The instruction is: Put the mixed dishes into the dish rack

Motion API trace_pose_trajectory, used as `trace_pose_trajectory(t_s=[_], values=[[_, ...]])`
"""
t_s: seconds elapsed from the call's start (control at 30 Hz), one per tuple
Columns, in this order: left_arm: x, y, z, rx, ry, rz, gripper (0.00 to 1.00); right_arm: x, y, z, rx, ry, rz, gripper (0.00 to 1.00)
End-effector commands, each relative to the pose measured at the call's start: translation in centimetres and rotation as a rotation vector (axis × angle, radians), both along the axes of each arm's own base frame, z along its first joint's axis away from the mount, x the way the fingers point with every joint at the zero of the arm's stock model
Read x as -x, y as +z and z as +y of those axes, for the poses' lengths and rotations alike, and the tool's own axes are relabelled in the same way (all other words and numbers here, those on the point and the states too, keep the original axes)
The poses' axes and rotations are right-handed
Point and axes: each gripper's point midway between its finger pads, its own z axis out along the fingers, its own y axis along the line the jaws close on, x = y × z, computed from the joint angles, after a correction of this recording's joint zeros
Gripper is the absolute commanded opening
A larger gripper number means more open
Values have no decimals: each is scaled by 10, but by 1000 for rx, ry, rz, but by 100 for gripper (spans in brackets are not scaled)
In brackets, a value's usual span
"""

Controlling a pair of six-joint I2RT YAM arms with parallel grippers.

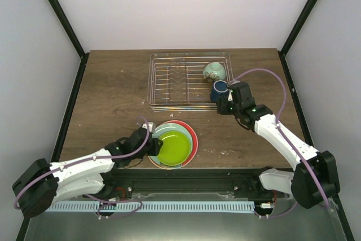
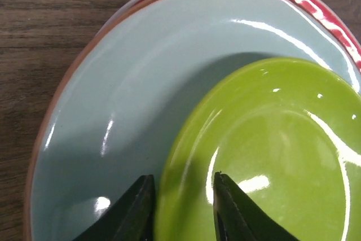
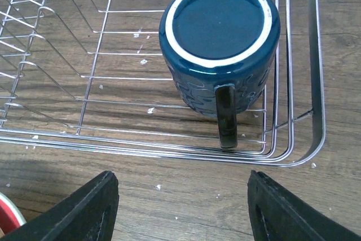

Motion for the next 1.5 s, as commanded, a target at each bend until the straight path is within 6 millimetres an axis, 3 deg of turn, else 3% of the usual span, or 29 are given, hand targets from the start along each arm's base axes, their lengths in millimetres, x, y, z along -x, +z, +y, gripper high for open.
trace_pose_trajectory(t_s=[0.0, 0.3, 0.5, 0.73, 0.83, 0.97, 1.07, 1.23, 1.47], values=[[14, -18, 10, -24, -5, 64, 26, 0, 9, 2, 0, -4, -13, 64], [16, -3, -1, 49, -43, 46, 0, 3, 11, 6, -10, 26, -9, 63], [16, 26, -20, 174, -96, 8, 0, 13, 26, 34, -111, 177, -33, 66], [13, 83, -42, 251, -200, -76, 0, 42, 40, 81, -308, 439, 26, 69], [8, 118, -52, 266, -241, -131, 0, 55, 41, 92, -373, 516, 62, 70], [-4, 147, -54, 281, -251, -186, 0, 67, 42, 97, -403, 570, 82, 71], [-13, 154, -51, 288, -241, -199, 0, 74, 43, 100, -427, 607, 95, 71], [-18, 148, -49, 270, -232, -190, 0, 81, 48, 105, -466, 648, 96, 71], [-19, 141, -47, 259, -226, -180, 0, 76, 48, 103, -452, 623, 77, 72]])
